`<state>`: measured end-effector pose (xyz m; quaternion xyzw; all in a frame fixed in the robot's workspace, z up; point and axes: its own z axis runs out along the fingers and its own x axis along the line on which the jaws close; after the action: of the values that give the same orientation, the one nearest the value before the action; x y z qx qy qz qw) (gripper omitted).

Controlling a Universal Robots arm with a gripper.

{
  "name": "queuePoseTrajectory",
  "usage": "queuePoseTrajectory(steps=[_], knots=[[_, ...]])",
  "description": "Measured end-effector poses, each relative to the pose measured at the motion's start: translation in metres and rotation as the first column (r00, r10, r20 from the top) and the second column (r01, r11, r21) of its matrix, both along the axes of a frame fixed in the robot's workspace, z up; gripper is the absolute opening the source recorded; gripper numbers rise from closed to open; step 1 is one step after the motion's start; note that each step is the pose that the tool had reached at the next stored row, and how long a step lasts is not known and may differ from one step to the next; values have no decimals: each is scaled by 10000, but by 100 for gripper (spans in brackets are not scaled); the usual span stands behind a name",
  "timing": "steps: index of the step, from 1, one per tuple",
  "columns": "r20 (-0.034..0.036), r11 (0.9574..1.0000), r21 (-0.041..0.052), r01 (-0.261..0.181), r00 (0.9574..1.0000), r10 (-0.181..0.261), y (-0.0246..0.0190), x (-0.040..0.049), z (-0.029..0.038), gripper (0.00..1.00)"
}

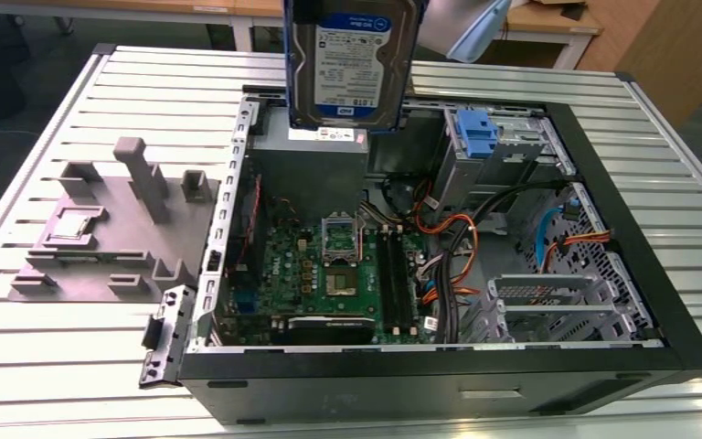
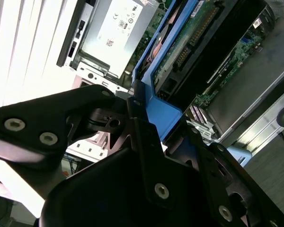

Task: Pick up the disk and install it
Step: 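Pick up the disk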

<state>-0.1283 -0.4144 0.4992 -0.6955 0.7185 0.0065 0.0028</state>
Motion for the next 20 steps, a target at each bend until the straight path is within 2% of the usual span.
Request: queuePoseTrajectory(steps=[2, 7, 11, 20], knots=[[0, 10000, 0, 0, 10000, 0, -33, 8, -13, 37], [3, 10000, -2, -1, 10000, 1, -46, 102, -47, 37], [7, 10000, -7, 0, 10000, 0, -88, 132, -57, 37], [6, 10000, -8, 0, 10000, 0, -95, 133, -57, 37]])
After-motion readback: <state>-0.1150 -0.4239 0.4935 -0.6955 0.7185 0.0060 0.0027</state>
